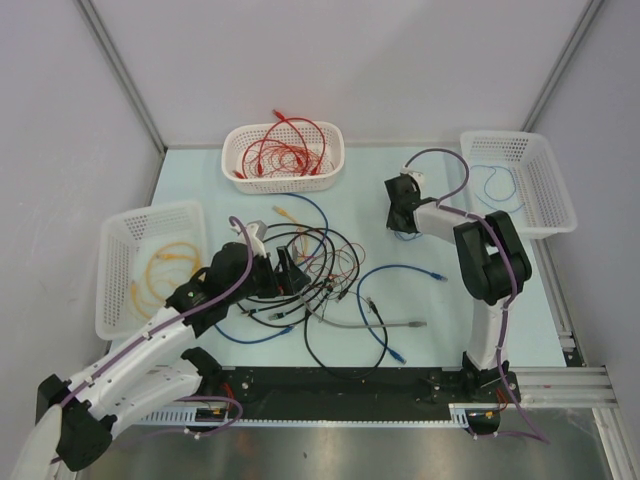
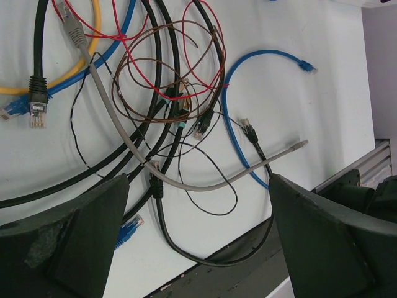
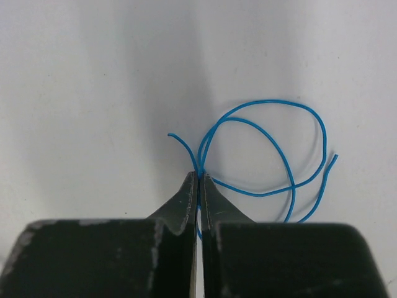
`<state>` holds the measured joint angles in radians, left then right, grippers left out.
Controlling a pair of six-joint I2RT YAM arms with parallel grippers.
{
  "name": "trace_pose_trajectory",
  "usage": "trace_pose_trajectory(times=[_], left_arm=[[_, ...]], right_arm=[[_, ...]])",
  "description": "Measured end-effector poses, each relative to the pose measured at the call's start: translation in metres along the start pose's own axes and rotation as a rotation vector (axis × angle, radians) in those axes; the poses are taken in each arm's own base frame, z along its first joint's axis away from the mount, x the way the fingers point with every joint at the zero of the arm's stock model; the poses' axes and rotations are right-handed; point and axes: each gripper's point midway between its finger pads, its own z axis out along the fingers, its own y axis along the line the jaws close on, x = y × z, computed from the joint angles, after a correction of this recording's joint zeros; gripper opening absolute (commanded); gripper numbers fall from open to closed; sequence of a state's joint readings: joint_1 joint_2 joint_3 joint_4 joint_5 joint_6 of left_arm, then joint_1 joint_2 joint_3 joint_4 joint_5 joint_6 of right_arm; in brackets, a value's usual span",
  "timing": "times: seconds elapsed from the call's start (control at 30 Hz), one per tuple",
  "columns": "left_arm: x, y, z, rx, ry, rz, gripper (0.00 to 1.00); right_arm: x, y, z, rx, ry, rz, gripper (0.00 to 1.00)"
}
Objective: Untangle the cables
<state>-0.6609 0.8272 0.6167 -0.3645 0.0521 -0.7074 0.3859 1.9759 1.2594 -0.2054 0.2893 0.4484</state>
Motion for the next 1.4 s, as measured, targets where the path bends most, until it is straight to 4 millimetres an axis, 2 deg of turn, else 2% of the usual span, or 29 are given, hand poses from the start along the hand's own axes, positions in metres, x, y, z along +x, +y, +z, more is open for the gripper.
trace_pose_trajectory(times=[0.13, 0.23, 0.33, 0.4, 0.47, 0.5, 0.57, 0.63, 0.7, 0.77, 1.0, 1.07, 1.13, 1.17, 1.27, 1.33, 1.4], left_arm=[[-0.002, -0.001, -0.003, 0.006, -0.012, 0.001, 1.0], [-0.004, -0.002, -0.006, 0.011, -0.024, 0.002, 1.0], [-0.005, -0.003, -0.007, 0.014, -0.029, 0.002, 0.99], [-0.004, -0.002, -0.006, 0.012, -0.025, 0.002, 0.99], [-0.002, -0.001, -0.006, 0.012, -0.021, 0.002, 1.0], [-0.002, -0.001, -0.006, 0.011, -0.019, 0.001, 1.0], [-0.001, -0.001, -0.006, 0.011, -0.018, 0.001, 1.0], [-0.001, -0.001, -0.006, 0.012, -0.018, 0.002, 1.0], [-0.001, -0.001, -0.006, 0.014, -0.016, 0.002, 1.0], [-0.001, -0.002, -0.006, 0.017, -0.014, 0.002, 1.0], [-0.001, -0.002, -0.006, 0.018, -0.014, 0.002, 1.0], [-0.001, -0.003, -0.007, 0.022, -0.018, 0.003, 1.0], [-0.004, -0.005, -0.009, 0.031, -0.03, 0.004, 0.99], [-0.006, -0.007, -0.011, 0.04, -0.04, 0.005, 1.0], [-0.017, -0.018, -0.016, 0.09, -0.093, 0.01, 1.0], [-0.028, -0.028, -0.022, 0.136, -0.141, 0.015, 0.99], [-0.037, -0.037, -0.027, 0.172, -0.183, 0.018, 1.0]], right_arm=[[0.002, -0.001, -0.008, 0.005, 0.014, 0.003, 0.0], [-0.008, 0.001, -0.04, -0.024, 0.003, 0.021, 0.0], [-0.06, 0.012, -0.104, -0.127, -0.143, 0.077, 0.0], [-0.108, 0.014, -0.166, -0.209, -0.293, 0.134, 0.0], [-0.15, 0.008, -0.216, -0.261, -0.424, 0.19, 0.0], [-0.177, -0.002, -0.247, -0.279, -0.509, 0.229, 0.0], [-0.209, -0.026, -0.286, -0.278, -0.621, 0.294, 0.0], [-0.233, -0.063, -0.316, -0.239, -0.716, 0.366, 0.0], [-0.243, -0.088, -0.33, -0.2, -0.758, 0.408, 0.0], [-0.247, -0.102, -0.338, -0.167, -0.769, 0.429, 0.0], [-0.24, -0.095, -0.341, -0.189, -0.716, 0.413, 0.0], [-0.234, -0.078, -0.342, -0.237, -0.692, 0.386, 0.0], [-0.224, -0.049, -0.346, -0.317, -0.653, 0.34, 0.0], [-0.215, -0.028, -0.351, -0.382, -0.622, 0.304, 0.0], [-0.197, 0.011, -0.369, -0.539, -0.563, 0.24, 0.0], [-0.189, 0.024, -0.381, -0.613, -0.537, 0.223, 0.0], [-0.183, 0.027, -0.394, -0.647, -0.543, 0.216, 0.0]])
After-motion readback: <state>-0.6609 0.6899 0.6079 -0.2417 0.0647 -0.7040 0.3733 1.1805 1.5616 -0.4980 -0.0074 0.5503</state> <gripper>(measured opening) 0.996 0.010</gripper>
